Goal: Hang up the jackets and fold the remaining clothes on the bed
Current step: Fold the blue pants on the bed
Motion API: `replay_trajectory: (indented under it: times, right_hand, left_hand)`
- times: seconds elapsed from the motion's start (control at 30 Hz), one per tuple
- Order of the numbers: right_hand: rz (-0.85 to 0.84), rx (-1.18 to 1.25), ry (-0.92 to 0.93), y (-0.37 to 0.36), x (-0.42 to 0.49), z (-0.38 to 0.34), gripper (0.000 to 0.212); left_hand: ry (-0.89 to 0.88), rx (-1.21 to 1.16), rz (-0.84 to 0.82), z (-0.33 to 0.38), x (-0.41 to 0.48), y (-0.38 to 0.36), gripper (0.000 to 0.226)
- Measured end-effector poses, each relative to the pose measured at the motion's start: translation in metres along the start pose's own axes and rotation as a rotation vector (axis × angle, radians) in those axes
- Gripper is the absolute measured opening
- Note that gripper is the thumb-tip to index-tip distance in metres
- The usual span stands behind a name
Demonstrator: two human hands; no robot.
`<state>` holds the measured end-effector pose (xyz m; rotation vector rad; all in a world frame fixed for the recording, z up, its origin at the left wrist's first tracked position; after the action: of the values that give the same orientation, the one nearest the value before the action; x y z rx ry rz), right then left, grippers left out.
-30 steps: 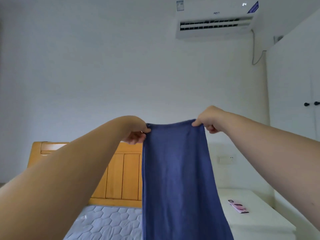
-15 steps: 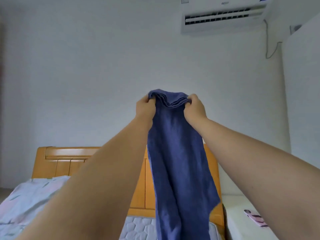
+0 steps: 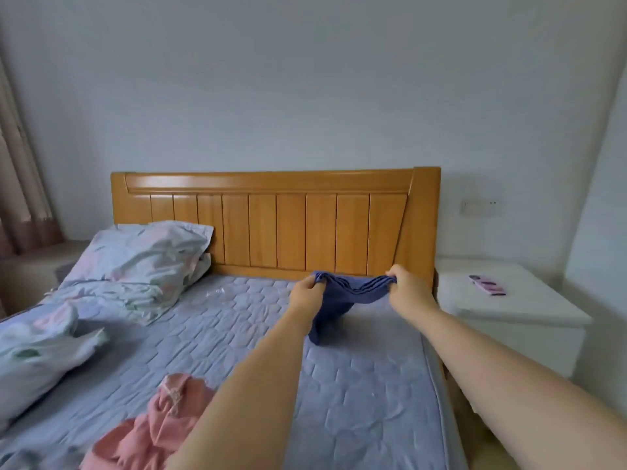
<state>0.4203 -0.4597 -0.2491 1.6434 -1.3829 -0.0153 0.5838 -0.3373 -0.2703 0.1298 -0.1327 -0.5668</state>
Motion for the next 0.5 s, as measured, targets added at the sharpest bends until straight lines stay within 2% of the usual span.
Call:
replay_trajectory:
  times: [0.07,0.13,0.27,0.33,0.37,0.5]
  right_hand:
    - [-0.110,-0.067,-0.004,-0.031,-0.053,0.034,0.009]
    - [-0.207,-0.161,0.003,-0.056,-0.104,0.064,0.008]
    - [-0.446,-0.288,0.059,-0.098,-0.207,0.120,0.009]
    - [-0.554,-0.322,0.131,-0.112,-0.256,0.140,0.020]
    - [-0.590,-0.347,0.186,-0.115,-0.279,0.145,0.025]
    - [-0.748,-0.488,0.493,-0.130,-0.360,0.153,0.045]
  left_hand:
    - [0.082,0.037,0.006,-0.072,-0.031,-0.003,0.015]
    - [0.089,0.122,0.002,-0.144,-0.061,-0.003,0.015]
    - [0.037,0.509,-0.069,-0.261,-0.119,0.007,0.021]
    - [-0.114,0.757,-0.125,-0.295,-0.143,0.013,0.027]
    - [-0.234,0.873,-0.207,-0.307,-0.157,0.013,0.030]
    - [-0.674,1.122,-0.677,-0.348,-0.216,0.001,0.033]
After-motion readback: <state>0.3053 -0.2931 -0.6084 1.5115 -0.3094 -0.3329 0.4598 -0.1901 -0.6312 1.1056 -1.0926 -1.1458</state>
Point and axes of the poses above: each hand's wrist, its own x-axis towards the middle knuckle, its own y-axis out of the back of the hand, z = x × y, the point moved 5 cm from there along x, towards the middle knuckle, and after that the axes turned 13 degrees about z, right-handed, at the moved point
